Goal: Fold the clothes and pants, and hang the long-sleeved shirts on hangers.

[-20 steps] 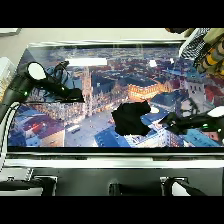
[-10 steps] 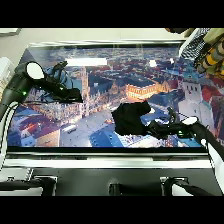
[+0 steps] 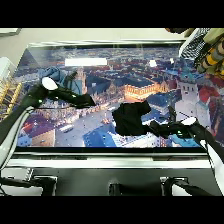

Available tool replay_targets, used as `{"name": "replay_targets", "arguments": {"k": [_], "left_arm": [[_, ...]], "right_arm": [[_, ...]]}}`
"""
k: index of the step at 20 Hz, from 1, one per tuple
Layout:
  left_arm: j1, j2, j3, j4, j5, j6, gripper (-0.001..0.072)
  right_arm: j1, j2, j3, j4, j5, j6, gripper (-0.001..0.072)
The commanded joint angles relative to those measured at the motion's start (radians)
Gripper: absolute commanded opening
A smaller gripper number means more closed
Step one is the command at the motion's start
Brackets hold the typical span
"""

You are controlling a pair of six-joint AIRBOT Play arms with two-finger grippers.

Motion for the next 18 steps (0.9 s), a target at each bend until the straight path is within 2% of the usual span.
{"name": "replay_targets", "arguments": {"k": [1,11,12,13,14,18], "left_arm": [[-0.046,-0.108,-0.041,-0.292,0.093,0.158,0.0513],[-0.144,-0.247,-0.037,-0.513,0.166,0.231,0.0502],[-0.148,-0.248,-0.036,-0.518,0.17,0.232,0.0425],[-0.149,-0.248,-0.034,-0.518,0.169,0.232,0.0252],[-0.148,-0.246,-0.033,-0.521,0.166,0.242,0.0028],[-0.091,-0.217,0.008,-0.509,0.066,0.283,0.0014]], "right_arm": [[0.001,0.034,0.001,0.006,0.034,-0.003,0.0029],[0.001,0.046,0.001,0.009,0.064,0.005,0.0029],[0.001,0.046,0.001,0.009,0.068,0.005,0.0029],[0.001,0.046,0.001,0.01,0.071,0.005,0.0029],[0.001,0.046,0.001,0.013,0.074,0.005,0.0029],[-0.002,0.108,0.045,0.012,0.079,0.001,0.0028]]}}
